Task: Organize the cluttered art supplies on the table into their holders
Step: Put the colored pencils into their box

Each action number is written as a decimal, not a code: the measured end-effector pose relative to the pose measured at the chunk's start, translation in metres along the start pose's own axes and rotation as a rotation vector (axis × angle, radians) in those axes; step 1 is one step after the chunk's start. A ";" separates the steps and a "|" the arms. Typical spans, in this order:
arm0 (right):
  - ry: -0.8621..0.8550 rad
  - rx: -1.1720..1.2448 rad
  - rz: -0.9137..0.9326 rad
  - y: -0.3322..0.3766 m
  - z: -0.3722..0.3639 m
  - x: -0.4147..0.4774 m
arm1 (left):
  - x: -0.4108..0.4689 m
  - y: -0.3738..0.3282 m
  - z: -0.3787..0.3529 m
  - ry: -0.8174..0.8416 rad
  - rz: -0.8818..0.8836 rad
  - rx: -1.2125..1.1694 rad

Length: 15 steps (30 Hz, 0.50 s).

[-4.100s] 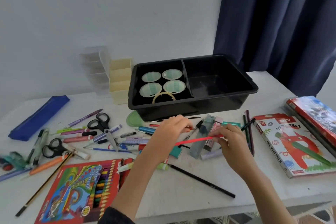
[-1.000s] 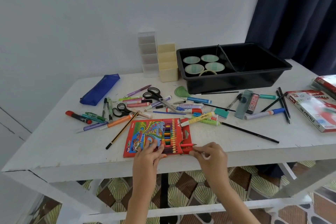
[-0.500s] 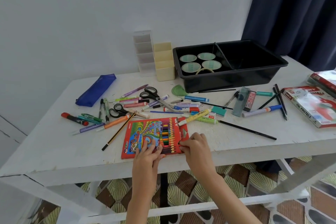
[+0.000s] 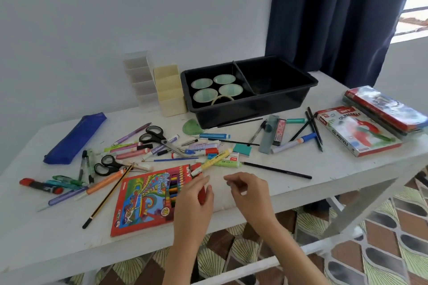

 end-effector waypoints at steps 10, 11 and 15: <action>-0.259 -0.068 -0.127 -0.060 0.112 0.045 | 0.064 -0.082 -0.102 0.119 -0.126 -0.012; -0.308 -0.098 -0.133 -0.068 0.123 0.050 | 0.069 -0.090 -0.113 0.127 -0.141 -0.008; -0.440 -0.239 -0.199 -0.097 0.163 0.075 | 0.090 -0.126 -0.156 0.162 -0.188 0.004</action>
Point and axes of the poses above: each hand's wrist, its own x-axis towards the middle knuckle, its own z-axis out of the back of the hand, y = z × x, the point moved 3 cm from there along x, towards the middle knuckle, and after that the axes turned 1 degree about y, right-handed, at the moved point
